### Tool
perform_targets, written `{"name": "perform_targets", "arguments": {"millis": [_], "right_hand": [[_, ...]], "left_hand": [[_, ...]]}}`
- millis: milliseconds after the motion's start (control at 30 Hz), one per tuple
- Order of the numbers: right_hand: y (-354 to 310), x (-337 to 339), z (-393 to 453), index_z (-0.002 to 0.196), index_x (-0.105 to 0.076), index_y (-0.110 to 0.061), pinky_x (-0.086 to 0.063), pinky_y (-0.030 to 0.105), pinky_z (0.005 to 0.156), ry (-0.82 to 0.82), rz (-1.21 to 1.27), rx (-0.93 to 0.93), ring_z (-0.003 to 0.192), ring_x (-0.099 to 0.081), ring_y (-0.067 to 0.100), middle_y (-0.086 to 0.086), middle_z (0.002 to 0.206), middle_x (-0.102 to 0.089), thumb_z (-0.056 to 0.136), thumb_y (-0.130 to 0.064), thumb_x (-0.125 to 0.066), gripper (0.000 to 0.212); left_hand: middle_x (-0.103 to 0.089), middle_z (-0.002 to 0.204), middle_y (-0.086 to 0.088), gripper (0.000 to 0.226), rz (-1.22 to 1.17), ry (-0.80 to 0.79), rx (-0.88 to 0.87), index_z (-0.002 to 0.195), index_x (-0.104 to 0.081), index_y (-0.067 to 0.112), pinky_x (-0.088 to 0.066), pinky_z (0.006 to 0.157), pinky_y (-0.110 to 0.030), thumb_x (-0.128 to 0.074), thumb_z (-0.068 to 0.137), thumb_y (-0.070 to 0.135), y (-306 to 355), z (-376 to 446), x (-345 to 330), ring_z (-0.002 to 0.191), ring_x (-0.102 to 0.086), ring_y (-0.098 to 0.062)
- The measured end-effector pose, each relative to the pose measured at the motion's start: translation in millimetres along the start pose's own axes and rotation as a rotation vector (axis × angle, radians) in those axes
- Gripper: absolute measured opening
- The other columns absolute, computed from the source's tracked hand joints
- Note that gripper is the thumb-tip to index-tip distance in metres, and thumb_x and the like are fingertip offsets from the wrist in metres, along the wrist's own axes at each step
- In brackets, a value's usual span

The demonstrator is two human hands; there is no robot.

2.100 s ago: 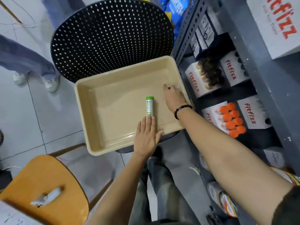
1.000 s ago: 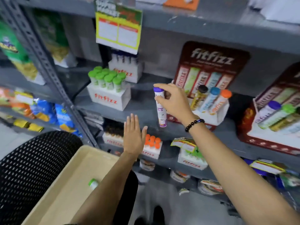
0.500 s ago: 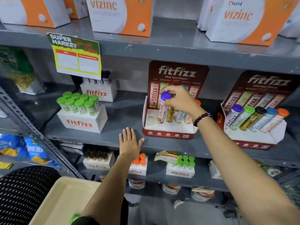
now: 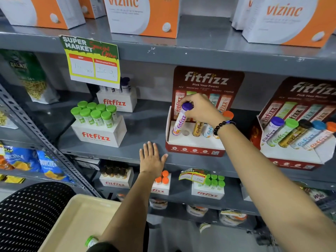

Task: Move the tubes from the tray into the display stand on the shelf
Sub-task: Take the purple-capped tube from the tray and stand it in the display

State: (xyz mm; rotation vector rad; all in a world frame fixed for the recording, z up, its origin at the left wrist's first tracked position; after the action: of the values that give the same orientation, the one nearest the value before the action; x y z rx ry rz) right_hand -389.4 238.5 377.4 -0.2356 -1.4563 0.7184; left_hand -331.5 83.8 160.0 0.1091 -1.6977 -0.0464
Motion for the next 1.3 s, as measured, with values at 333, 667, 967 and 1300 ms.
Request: {"name": "perform_targets", "arguments": {"millis": [333,667,967,1300], "right_hand": [[-10,-6,13,0.111,-0.068,-0.021,-0.047,0.026,0.083,0.007,-0.02,-0.051,0.109,-0.055,0.023,0.005,0.129,-0.055,0.081,0.008,-0.058,0.043],[-5,-31,17,0.111,-0.067,-0.023,-0.051,0.032,0.093,-0.077,-0.038,-0.059,0.113,-0.056,0.025,0.008,0.133,-0.055,0.082,0.009,-0.053,0.045],[-21,-22,0,0.139,-0.042,-0.024,-0.052,0.022,0.068,0.008,-0.065,0.005,0.085,-0.058,0.006,0.006,0.144,-0.046,0.083,0.004,-0.053,0.064],[-94,-91,-40,0.128,-0.056,-0.011,-0.036,0.035,0.111,0.121,0.0,0.351,0.126,-0.048,0.023,0.007,0.135,-0.056,0.085,0.0,-0.049,0.045]], "left_hand": [[0.009,0.156,-0.014,0.071,0.006,0.003,0.001,0.147,0.007,0.01,0.004,0.115,-0.044,-0.006,0.095,0.055,0,0,1,0.141,0.011,-0.032],[0.011,0.156,-0.013,0.071,-0.013,-0.004,0.003,0.147,0.009,0.01,0.005,0.114,-0.044,-0.007,0.094,0.055,0,-1,1,0.141,0.013,-0.031],[0.009,0.156,-0.013,0.07,-0.095,0.012,-0.014,0.147,0.006,0.009,0.006,0.114,-0.041,-0.011,0.096,0.054,-2,-1,5,0.141,0.012,-0.03],[-0.032,0.146,-0.024,0.074,-0.375,0.309,0.108,0.138,-0.032,-0.005,-0.012,0.113,-0.038,-0.013,0.096,0.052,-79,-100,-8,0.136,-0.027,-0.035]]}}
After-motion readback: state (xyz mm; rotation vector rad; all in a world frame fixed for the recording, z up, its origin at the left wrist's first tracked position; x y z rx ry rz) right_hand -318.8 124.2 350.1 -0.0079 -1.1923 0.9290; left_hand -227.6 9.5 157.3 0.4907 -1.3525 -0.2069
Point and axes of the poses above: each hand's wrist, its own z-axis towards the middle knuckle, its own x-axis out of the back of the hand, y = z × x, the point moved 6 cm from there along z, towards the middle knuckle
